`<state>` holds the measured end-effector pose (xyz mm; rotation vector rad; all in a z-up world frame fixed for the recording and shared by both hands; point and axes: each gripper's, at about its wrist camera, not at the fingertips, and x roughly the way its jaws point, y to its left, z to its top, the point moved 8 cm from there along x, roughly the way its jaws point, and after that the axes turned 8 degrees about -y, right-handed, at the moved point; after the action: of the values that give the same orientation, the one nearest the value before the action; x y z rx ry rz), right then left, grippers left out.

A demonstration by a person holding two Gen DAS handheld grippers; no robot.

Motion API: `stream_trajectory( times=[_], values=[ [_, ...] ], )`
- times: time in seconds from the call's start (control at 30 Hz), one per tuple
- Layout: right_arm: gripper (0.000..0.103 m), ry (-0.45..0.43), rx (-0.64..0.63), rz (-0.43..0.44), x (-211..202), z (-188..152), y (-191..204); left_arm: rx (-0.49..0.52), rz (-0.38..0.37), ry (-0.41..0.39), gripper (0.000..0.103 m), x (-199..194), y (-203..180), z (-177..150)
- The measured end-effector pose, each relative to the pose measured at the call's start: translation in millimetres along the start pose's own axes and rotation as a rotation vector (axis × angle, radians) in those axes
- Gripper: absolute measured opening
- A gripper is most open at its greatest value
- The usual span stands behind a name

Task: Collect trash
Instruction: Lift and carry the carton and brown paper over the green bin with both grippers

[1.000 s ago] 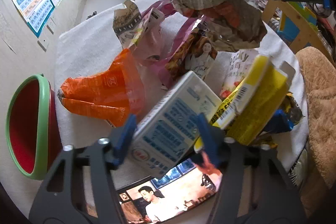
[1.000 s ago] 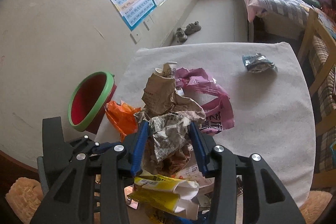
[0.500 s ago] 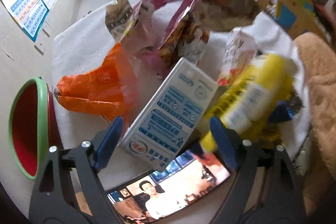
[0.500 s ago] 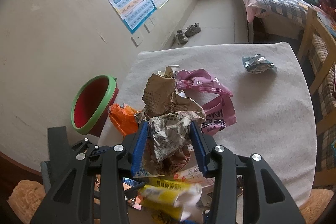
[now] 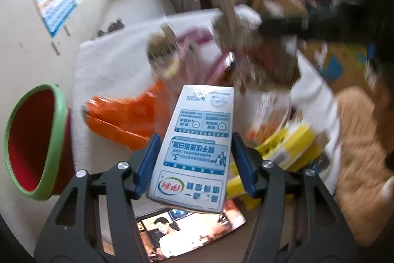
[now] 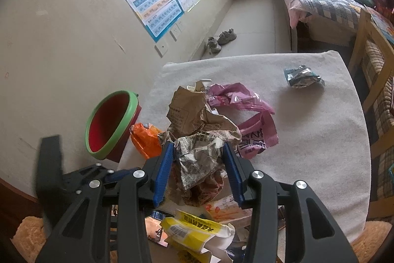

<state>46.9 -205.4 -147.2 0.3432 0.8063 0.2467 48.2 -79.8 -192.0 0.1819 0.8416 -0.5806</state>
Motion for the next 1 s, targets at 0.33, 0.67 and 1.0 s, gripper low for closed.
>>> stream_trajectory(
  times=[0.33,0.67,1.0],
  values=[
    [0.041,-0.044,-0.048,0.002,-5.0,13.0,22.9,-0.305,0.198,-0.208,0.056,-55.8,89.0,17.5],
    [0.041,0.039,-0.182,0.133,50.8,17.5,114.1,-0.577,0.378,-0.176,0.056,-74.4,199.0,-13.6],
    [0.042,0.136,-0.215,0.251,156.4,23.5,210.3,-0.688,0.447,-0.130,0.056,-65.3,275.0,-33.1]
  ],
)
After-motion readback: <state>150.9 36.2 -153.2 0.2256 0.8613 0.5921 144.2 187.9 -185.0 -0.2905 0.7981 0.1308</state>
